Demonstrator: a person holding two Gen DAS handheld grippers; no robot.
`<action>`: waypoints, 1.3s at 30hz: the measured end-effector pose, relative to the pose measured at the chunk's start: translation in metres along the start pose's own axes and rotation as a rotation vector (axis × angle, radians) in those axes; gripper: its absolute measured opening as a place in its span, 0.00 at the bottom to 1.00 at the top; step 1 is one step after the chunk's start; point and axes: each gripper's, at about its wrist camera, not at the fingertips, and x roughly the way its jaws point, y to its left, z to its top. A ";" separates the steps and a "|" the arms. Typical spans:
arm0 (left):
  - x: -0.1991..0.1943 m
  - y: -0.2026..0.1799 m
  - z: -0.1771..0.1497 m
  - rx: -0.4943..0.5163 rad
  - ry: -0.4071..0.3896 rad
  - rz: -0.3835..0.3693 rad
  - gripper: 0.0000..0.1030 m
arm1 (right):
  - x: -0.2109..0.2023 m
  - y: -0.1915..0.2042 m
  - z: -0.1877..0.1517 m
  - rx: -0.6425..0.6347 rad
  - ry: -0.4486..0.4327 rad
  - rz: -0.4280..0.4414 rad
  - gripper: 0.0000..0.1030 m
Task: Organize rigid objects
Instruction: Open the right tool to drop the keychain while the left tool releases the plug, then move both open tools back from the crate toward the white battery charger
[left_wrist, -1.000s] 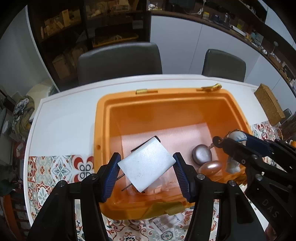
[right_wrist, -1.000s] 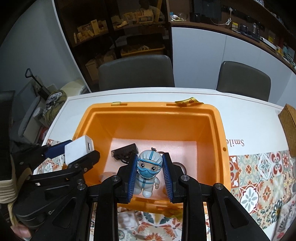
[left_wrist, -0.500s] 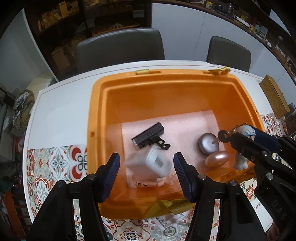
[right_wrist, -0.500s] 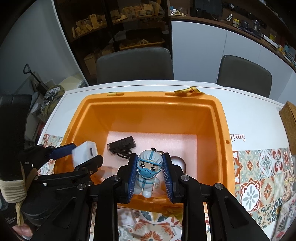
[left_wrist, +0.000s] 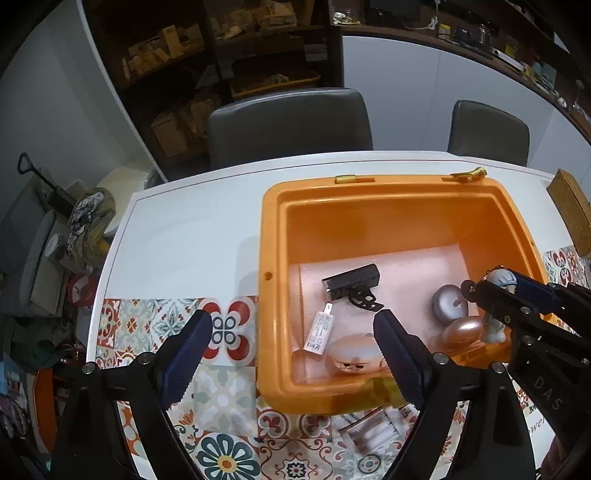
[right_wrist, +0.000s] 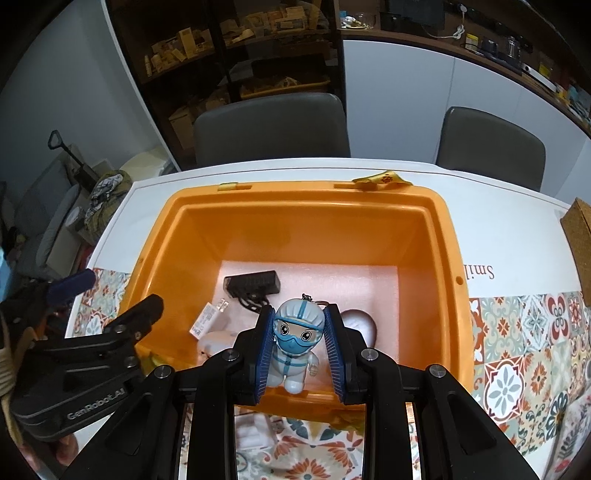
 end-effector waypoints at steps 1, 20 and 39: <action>-0.001 0.002 -0.001 -0.005 0.000 0.001 0.87 | 0.000 0.002 0.000 -0.003 0.001 0.002 0.27; -0.020 0.024 -0.031 -0.069 -0.017 0.012 0.88 | -0.015 0.015 -0.018 -0.026 -0.035 -0.011 0.50; -0.053 0.034 -0.069 -0.128 -0.056 -0.004 0.98 | -0.066 0.034 -0.057 -0.101 -0.146 0.013 0.59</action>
